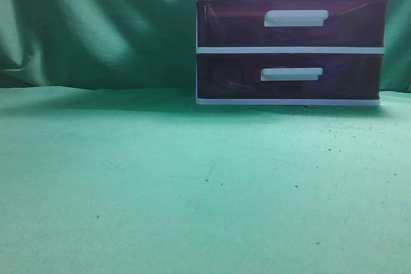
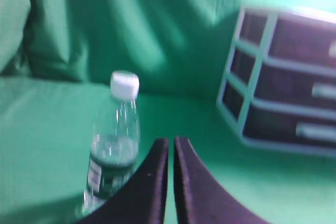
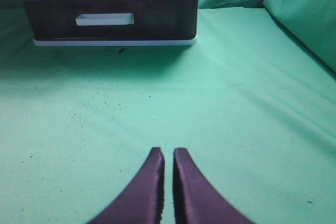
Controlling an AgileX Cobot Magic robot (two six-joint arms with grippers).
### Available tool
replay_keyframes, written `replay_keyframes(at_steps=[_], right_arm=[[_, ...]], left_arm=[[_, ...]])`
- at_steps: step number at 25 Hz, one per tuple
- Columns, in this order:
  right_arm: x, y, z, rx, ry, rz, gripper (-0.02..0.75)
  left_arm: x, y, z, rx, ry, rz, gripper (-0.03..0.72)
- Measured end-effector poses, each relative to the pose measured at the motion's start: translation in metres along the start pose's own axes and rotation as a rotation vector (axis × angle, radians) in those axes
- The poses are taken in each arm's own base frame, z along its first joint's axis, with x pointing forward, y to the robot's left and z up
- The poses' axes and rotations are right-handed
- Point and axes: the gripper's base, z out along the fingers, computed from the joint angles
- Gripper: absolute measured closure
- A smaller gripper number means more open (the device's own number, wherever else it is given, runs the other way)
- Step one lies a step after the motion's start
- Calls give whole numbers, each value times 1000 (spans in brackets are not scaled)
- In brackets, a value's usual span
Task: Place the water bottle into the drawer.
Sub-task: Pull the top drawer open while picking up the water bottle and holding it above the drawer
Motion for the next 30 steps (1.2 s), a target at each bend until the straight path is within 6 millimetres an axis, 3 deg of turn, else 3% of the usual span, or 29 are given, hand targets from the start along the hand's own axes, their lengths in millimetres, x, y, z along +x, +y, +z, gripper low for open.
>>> replay_keyframes(at_steps=[6, 10, 13, 23, 29, 30], right_arm=[[0, 0, 0, 0, 0, 0, 689], [0, 0, 0, 0, 0, 0, 689], [0, 0, 0, 0, 0, 0, 689], [0, 0, 0, 0, 0, 0, 689], [0, 0, 0, 0, 0, 0, 689], [0, 0, 0, 0, 0, 0, 689]], left_arm=[[-14, 2, -1, -18, -157, -40, 688], [-18, 4, -2, -20, -199, -205, 688], [-18, 0, 3, -10, -69, -231, 688], [-59, -18, 42, 0, 294, -279, 688], [-59, -13, 64, -27, 351, 9, 688], [-59, -12, 69, -30, 370, 29, 640]])
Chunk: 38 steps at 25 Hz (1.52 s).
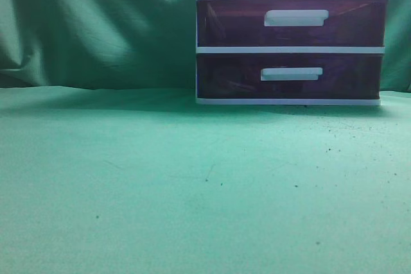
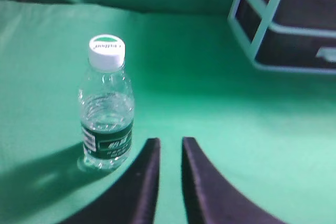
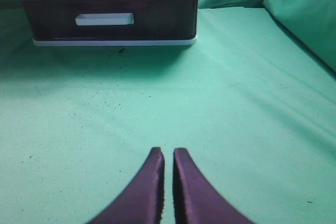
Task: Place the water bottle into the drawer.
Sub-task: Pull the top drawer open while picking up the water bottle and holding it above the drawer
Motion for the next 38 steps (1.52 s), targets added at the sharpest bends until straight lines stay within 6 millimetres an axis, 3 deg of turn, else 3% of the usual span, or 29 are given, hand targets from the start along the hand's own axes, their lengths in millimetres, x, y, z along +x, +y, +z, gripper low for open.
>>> replay_keyframes(at_steps=[4, 6, 8, 22, 31, 36, 38], right_arm=[[0, 0, 0, 0, 0, 0, 689], [0, 0, 0, 0, 0, 0, 689], [0, 0, 0, 0, 0, 0, 689], [0, 0, 0, 0, 0, 0, 689], [0, 0, 0, 0, 0, 0, 689], [0, 0, 0, 0, 0, 0, 689], [0, 0, 0, 0, 0, 0, 689]], left_arm=[[3, 2, 26, -20, 116, 25, 349], [7, 3, 39, -30, 156, 26, 143], [10, 5, 48, -39, 167, 24, 52], [18, 33, 93, -180, 160, -39, 52], [13, 42, 159, -194, 256, -43, 52], [16, 45, 177, -199, 284, -45, 52], [15, 46, 179, -198, 280, -32, 165]])
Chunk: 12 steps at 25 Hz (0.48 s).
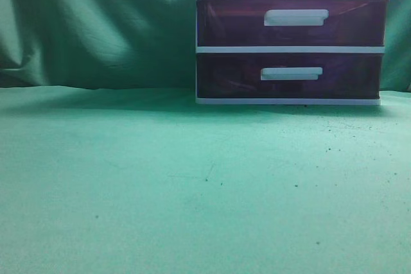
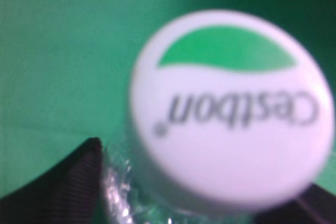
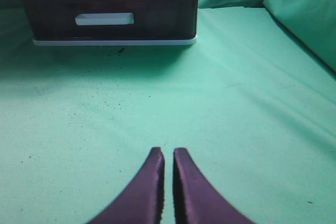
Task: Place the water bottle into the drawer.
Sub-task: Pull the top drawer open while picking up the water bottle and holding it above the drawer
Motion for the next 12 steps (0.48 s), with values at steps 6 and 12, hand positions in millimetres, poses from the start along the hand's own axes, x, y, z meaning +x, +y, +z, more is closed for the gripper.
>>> replay_keyframes(at_steps=[6, 12], right_arm=[[0, 0, 0, 0, 0, 0, 689], [0, 0, 0, 0, 0, 0, 689]], left_arm=[[-2, 0, 1, 3, -14, 44, 314], [-4, -3, -9, 18, 14, 78, 416]])
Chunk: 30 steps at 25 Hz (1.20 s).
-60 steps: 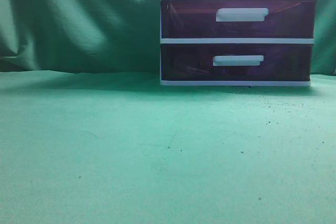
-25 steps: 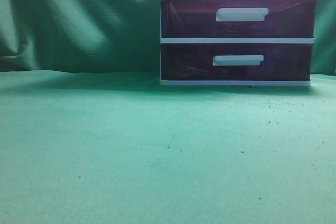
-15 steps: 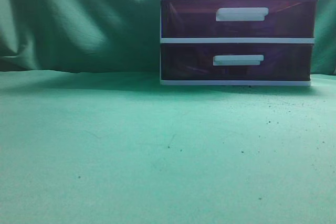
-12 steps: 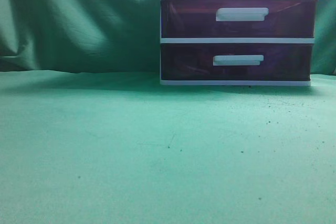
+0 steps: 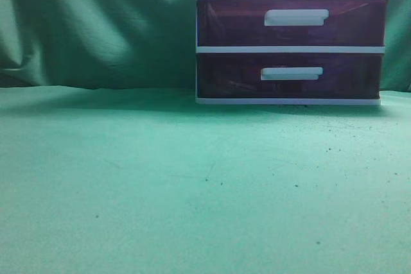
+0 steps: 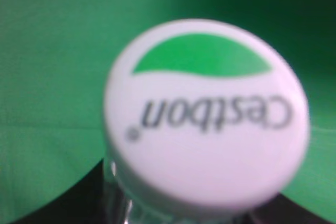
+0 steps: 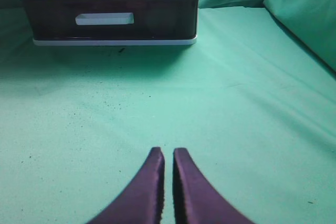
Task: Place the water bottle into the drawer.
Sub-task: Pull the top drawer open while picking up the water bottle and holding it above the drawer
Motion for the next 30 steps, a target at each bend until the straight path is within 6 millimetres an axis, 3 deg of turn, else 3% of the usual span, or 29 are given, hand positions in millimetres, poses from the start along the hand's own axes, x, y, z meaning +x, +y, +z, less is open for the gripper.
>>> replay_keyframes(at_steps=[4, 11, 19, 25, 30], right_arm=[[0, 0, 0, 0, 0, 0, 689], [0, 0, 0, 0, 0, 0, 689], [-6, 0, 0, 3, -70, -7, 689], [-40, -4, -9, -24, -463, 283, 689], [-71, -6, -27, -23, -653, 312, 689]], left_arm=[[-20, -13, -32, 53, 12, 24, 416], [-66, -44, -110, 195, -12, 106, 416], [-62, -45, -193, 291, -109, 115, 416], [-51, -40, -223, 318, -109, 118, 416], [-48, -40, -226, 327, -85, 141, 416]])
